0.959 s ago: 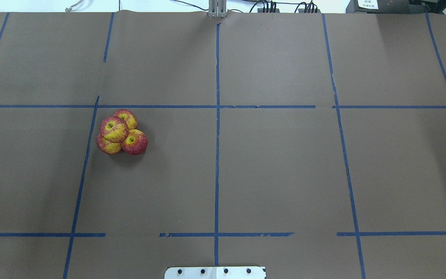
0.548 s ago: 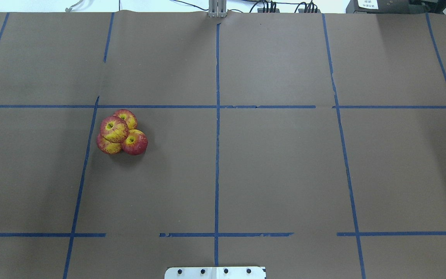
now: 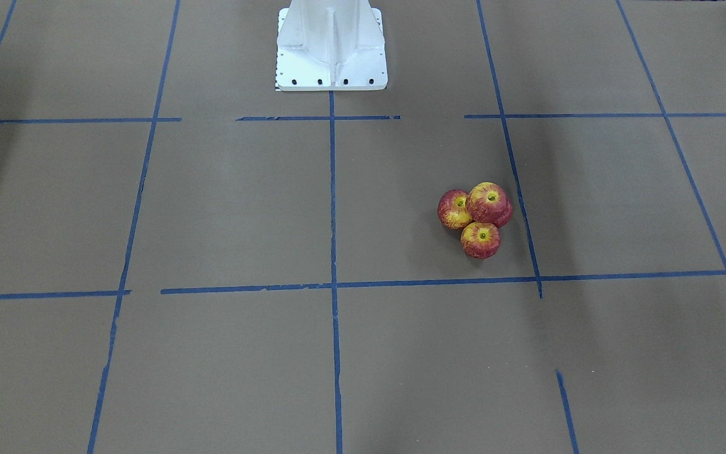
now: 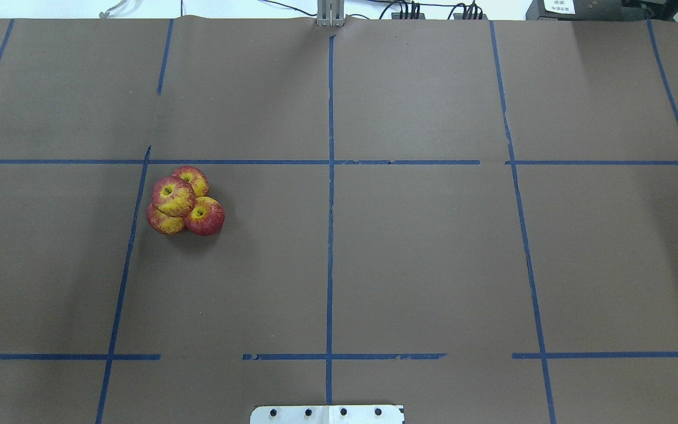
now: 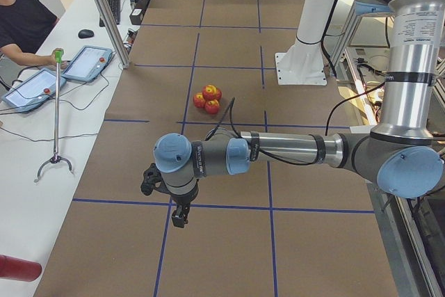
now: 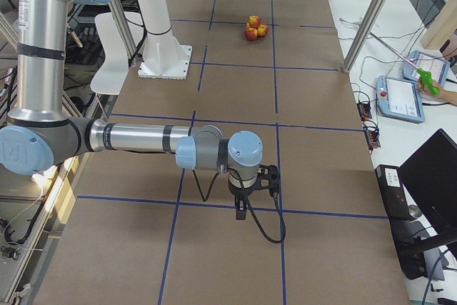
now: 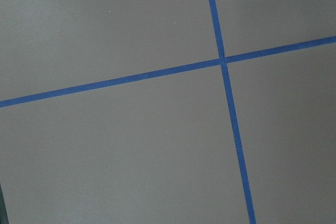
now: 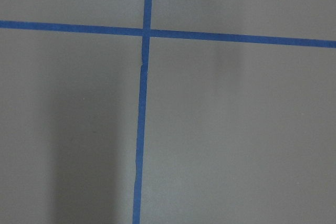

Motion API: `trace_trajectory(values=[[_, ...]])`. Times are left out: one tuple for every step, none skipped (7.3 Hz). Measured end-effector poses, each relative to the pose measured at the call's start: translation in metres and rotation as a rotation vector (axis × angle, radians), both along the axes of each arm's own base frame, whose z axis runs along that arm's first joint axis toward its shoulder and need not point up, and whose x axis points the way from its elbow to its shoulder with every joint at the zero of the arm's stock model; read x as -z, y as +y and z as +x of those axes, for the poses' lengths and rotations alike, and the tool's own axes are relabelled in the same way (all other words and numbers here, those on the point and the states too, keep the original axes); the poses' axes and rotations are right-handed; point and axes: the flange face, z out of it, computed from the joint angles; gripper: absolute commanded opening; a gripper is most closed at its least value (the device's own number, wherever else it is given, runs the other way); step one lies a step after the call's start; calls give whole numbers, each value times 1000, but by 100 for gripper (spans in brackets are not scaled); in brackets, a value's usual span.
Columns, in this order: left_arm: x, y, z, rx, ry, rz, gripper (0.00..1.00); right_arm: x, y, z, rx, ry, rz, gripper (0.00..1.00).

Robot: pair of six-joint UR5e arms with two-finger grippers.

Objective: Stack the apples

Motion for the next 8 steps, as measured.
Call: trace_trajectory(values=[[0,-2,0,11,3,-10,100,0,0,0,0,0,0,100],[0,-3,1,36,7,-25,100,0,0,0,0,0,0,100],[-2,-5,1,57,10,-29,100,0,0,0,0,0,0,100],[-6,-6,2,66,11,-27,100,0,0,0,0,0,0,100],[-7,-7,2,68,12,-23,100,0,0,0,0,0,0,100],[-5,-8,1,68,11,-17,100,0,0,0,0,0,0,100],[-3,-8,1,66,8,-12,100,0,0,0,0,0,0,100],[-1,-8,1,65,6,-11,100,0,0,0,0,0,0,100]])
